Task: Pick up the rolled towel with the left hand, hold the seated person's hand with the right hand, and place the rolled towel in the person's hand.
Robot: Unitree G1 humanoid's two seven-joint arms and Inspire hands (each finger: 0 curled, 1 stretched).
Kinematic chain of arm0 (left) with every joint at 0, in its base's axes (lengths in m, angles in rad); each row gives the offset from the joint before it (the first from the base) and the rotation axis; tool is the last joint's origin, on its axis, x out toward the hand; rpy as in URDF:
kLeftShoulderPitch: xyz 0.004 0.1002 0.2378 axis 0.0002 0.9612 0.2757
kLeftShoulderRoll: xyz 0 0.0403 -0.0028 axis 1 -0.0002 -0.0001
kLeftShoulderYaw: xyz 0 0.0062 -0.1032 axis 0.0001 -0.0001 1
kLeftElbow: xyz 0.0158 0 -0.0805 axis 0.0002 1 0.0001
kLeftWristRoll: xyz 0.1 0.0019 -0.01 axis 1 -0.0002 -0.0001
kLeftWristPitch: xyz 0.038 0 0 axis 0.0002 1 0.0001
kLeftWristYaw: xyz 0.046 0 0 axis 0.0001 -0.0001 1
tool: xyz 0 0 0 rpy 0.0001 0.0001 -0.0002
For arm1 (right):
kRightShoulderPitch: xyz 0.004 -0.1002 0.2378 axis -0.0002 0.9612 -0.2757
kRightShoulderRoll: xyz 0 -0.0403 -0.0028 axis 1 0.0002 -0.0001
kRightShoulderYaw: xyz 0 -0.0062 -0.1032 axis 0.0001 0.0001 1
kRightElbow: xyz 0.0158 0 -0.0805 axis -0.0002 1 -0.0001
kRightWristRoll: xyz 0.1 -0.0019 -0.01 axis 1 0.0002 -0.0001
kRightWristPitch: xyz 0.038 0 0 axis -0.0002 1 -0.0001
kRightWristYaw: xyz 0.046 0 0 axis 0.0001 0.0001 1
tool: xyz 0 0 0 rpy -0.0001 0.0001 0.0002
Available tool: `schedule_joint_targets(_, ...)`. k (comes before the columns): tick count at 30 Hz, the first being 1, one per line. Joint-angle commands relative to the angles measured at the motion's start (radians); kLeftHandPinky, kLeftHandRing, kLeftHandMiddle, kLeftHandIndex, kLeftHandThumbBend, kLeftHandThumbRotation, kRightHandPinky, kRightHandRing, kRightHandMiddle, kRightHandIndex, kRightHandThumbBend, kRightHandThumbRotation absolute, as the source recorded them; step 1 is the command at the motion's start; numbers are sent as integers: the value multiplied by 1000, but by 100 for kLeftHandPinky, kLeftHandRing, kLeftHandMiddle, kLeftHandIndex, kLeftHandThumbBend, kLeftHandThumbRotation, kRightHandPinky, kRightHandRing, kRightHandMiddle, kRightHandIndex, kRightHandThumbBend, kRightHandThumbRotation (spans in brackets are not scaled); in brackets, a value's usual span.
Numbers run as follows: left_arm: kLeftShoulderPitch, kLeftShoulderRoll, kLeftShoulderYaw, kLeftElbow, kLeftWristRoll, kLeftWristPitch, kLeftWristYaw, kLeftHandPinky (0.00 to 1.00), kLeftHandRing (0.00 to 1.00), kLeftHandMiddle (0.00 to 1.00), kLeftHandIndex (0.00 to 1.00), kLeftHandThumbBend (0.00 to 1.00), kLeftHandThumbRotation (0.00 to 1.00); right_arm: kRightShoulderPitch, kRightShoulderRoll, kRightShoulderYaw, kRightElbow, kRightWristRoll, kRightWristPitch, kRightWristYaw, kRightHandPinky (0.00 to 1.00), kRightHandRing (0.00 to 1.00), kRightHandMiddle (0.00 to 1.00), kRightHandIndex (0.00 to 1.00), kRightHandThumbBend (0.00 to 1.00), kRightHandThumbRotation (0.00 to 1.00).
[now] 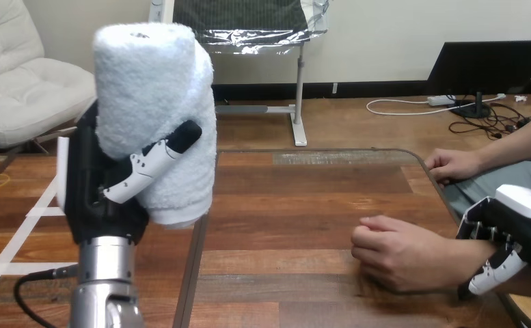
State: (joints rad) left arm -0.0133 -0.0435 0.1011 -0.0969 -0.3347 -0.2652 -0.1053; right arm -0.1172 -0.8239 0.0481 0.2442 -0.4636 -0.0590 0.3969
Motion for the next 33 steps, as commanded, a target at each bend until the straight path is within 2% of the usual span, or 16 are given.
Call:
schedule_joint_targets(1, -110, -8, 17, 55, -12, -44, -19, 19, 25, 32, 36, 46, 0, -44, 25, -26, -38, 50, -24, -16, 27, 34, 43, 50, 89, 0)
schedule_joint_targets(15, -202, -10, 36, 237, -13, -105, -48, 21, 27, 33, 37, 48, 0, -92, 27, -45, -40, 69, -37, -25, 30, 37, 44, 50, 92, 0)
schedule_joint_targets(24, -268, -5, 51, 365, -9, -143, -74, 21, 27, 34, 38, 49, 0, -118, 37, -39, -33, 71, -40, -30, 35, 41, 46, 50, 94, 0)
schedule_joint_targets(33, -329, -1, 67, 482, -9, -180, -102, 21, 27, 34, 38, 50, 0, -138, 48, -25, -22, 65, -52, -37, 35, 41, 47, 51, 94, 0)
